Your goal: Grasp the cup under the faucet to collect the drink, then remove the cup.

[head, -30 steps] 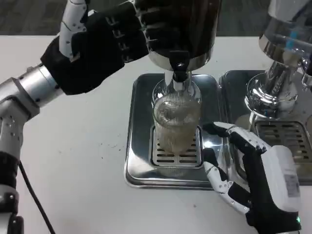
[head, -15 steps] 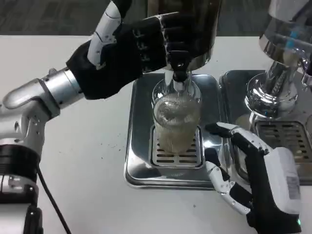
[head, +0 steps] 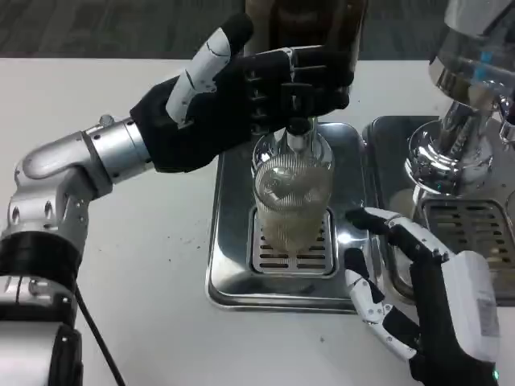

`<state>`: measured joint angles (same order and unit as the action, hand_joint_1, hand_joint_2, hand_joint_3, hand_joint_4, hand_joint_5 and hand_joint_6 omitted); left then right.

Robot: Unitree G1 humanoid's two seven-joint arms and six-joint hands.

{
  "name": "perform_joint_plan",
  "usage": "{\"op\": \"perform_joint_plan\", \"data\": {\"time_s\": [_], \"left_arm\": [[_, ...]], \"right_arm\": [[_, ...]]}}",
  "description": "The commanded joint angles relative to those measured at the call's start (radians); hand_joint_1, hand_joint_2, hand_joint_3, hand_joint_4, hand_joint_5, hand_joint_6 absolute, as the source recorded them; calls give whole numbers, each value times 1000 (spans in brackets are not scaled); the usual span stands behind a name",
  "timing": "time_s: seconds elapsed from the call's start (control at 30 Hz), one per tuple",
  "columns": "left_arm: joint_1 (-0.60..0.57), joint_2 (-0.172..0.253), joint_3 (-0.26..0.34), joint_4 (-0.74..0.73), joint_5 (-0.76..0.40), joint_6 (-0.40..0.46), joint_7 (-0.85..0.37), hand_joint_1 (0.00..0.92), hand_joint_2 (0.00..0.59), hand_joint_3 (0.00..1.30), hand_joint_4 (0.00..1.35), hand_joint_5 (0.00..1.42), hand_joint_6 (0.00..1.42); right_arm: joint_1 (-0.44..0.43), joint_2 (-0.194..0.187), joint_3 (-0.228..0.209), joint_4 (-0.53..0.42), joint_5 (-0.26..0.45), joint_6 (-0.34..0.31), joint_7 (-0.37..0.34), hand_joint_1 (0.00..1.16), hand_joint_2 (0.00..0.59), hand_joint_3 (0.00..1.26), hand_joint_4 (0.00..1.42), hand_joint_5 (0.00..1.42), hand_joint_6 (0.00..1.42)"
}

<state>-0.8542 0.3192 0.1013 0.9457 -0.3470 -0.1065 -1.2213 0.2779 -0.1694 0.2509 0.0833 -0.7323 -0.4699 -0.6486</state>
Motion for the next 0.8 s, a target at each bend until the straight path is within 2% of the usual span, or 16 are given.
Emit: {"op": "perform_joint_plan", "data": {"time_s": [0.03,0.5,0.8], "left_arm": [[-20,3,-8,36,34,-40,-20,0,171,249,151,179,15],[-1,25,-45,67,133,-240,10,0,160,258,158,169,1],[16,33,-80,81,205,-397,76,0,153,243,138,144,0]], "right_arm": [[9,1,-6,4,14,-10,-9,462,448,447,435,415,447],[16,-8,-11,-9,29,-12,9,449,446,442,435,415,446],[14,-7,-14,-8,31,-11,13,441,444,441,435,415,446]]}}
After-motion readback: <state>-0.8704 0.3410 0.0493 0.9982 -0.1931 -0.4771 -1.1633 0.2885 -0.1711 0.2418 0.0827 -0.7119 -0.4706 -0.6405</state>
